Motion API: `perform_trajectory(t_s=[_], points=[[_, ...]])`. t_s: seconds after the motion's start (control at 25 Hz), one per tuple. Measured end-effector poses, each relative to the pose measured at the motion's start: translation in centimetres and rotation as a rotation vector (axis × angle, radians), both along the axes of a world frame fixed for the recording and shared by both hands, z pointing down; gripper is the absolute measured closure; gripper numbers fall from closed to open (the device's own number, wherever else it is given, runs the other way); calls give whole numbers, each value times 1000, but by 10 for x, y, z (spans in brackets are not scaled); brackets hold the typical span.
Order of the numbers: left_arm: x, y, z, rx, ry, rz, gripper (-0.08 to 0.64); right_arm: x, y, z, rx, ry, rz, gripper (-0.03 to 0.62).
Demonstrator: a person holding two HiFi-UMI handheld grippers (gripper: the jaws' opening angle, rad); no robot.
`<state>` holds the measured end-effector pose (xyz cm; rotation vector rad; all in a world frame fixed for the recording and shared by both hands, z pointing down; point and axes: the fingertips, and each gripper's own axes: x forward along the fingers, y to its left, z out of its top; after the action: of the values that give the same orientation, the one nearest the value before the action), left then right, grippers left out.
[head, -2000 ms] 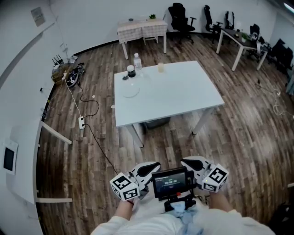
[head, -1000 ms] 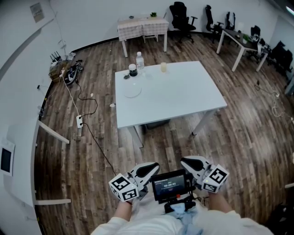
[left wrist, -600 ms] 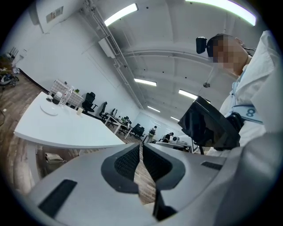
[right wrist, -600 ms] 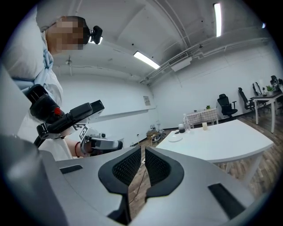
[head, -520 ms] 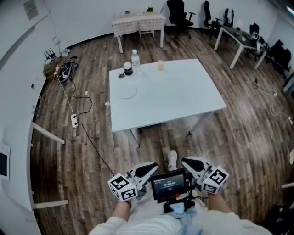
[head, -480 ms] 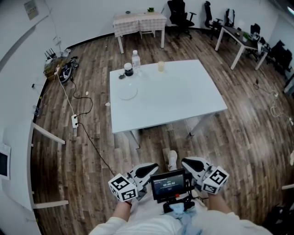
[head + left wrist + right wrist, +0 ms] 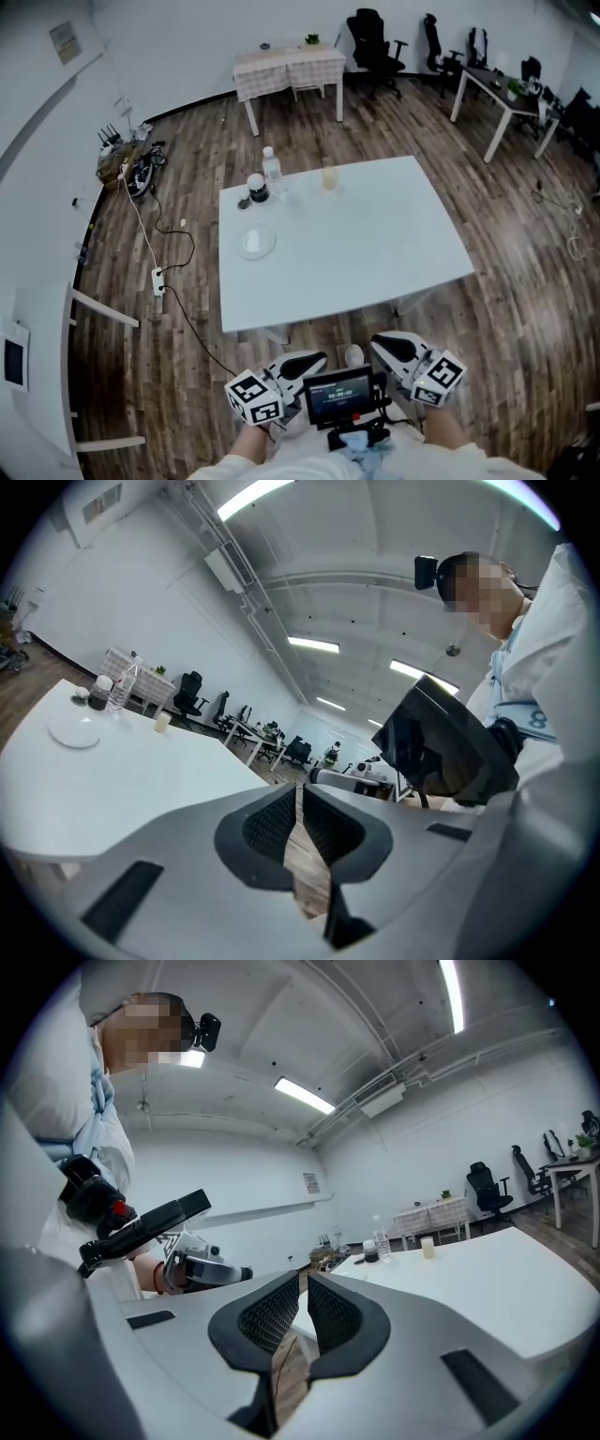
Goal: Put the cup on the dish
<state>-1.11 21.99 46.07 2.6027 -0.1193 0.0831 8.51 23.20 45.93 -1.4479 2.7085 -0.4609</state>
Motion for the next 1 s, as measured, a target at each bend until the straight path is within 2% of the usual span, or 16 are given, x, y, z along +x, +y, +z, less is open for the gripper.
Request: perform_trajectory(t_s=[0.16, 0.56, 0.8, 1.0], points=[[36, -38, 1, 11, -20, 14, 538, 34, -37, 0, 11, 1, -4, 558], [106, -122, -29, 30, 2, -57, 538, 89, -122, -20, 14, 17, -104, 558], [125, -149, -29, 33, 23, -119, 538, 107, -153, -19, 11, 25, -166, 558], [125, -162, -26, 9, 17, -154, 538, 111, -171, -14, -7, 25, -191, 558]])
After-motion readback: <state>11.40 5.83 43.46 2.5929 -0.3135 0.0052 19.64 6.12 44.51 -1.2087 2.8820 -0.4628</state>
